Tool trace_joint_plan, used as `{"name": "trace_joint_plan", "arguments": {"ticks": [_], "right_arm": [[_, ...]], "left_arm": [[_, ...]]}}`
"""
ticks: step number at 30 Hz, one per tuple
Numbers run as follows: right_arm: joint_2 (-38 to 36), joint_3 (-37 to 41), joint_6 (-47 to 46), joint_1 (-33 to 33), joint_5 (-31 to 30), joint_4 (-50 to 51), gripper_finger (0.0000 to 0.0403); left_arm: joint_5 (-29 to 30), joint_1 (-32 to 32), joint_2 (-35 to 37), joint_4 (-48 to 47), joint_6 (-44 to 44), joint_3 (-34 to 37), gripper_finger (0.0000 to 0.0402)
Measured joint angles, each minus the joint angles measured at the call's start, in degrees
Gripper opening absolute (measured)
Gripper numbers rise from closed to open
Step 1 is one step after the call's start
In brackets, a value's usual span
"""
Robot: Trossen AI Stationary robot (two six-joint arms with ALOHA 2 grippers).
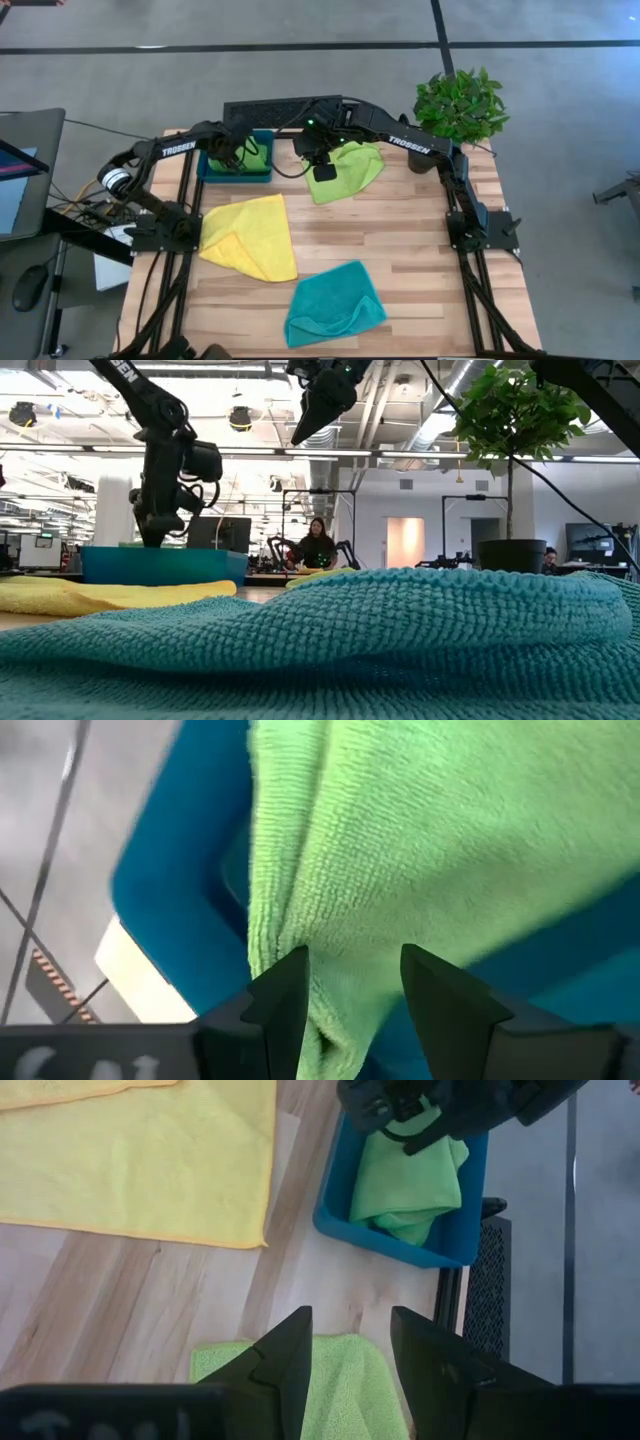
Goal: Fold microfiber towels
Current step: Put the green towel into the blue bin, then fold the yellow towel
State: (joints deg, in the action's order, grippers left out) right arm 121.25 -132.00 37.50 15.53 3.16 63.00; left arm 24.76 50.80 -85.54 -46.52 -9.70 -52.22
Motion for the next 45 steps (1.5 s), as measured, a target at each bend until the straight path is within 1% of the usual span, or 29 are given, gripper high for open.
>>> {"name": "trace_joint_plan", "arguments": {"ticks": [3, 8, 12, 21, 27, 31, 35, 39, 41, 42, 45], "right_arm": [[0.0, 0.0, 0.0, 0.0, 0.0, 0.0, 0.0161], [0.0, 0.0, 0.0, 0.0, 0.0, 0.0, 0.0161], [0.0, 0.0, 0.02, 0.0, 0.0, 0.02, 0.0161], [0.0, 0.0, 0.02, 0.0, 0.0, 0.02, 0.0161], [0.0, 0.0, 0.5, 0.0, -0.07, 0.02, 0.0161], [-0.03, 0.0, 1.96, 0.0, -0.09, -0.16, 0.0161], [-1.32, 0.0, 1.57, 0.0, -0.2, -0.8, 0.0161], [-3.36, 0.0, 1.57, -0.21, -0.28, -0.44, 0.0161], [-4.53, 0.0, 1.57, -0.71, -0.28, 0.13, 0.0161], [-5.22, -0.01, 1.57, -1.0, -0.27, 0.66, 0.0161], [-7.2, -0.02, 1.55, -1.86, -0.2, 3.5, 0.0161]], "left_arm": [[0.02, 1.45, 0.0, 4.26, -1.26, 1.49, 0.0154], [1.19, 2.86, 0.0, 7.67, -1.59, 2.53, 0.0154], [4.29, 3.26, 0.0, 8.1, -1.63, 2.64, 0.0154], [4.61, 3.61, -0.24, 10.21, -1.63, 2.64, 0.0154], [5.78, 3.55, -4.92, 10.45, -2.78, 2.63, 0.0154], [5.89, 2.82, -4.92, 10.04, -1.85, 1.1, 0.0154], [7.14, 2.36, -1.53, 8.19, -1.18, -1.12, 0.0154], [6.71, 1.38, 4.79, 4.57, -0.08, -3.0, 0.0154], [4.01, 0.29, 8.91, 3.06, 1.78, -3.22, 0.0154], [1.67, -0.55, 11.29, 1.99, 2.66, -3.19, 0.0154], [-8.06, -4.2, 17.83, -1.03, 3.97, -3.04, 0.0154]]}}
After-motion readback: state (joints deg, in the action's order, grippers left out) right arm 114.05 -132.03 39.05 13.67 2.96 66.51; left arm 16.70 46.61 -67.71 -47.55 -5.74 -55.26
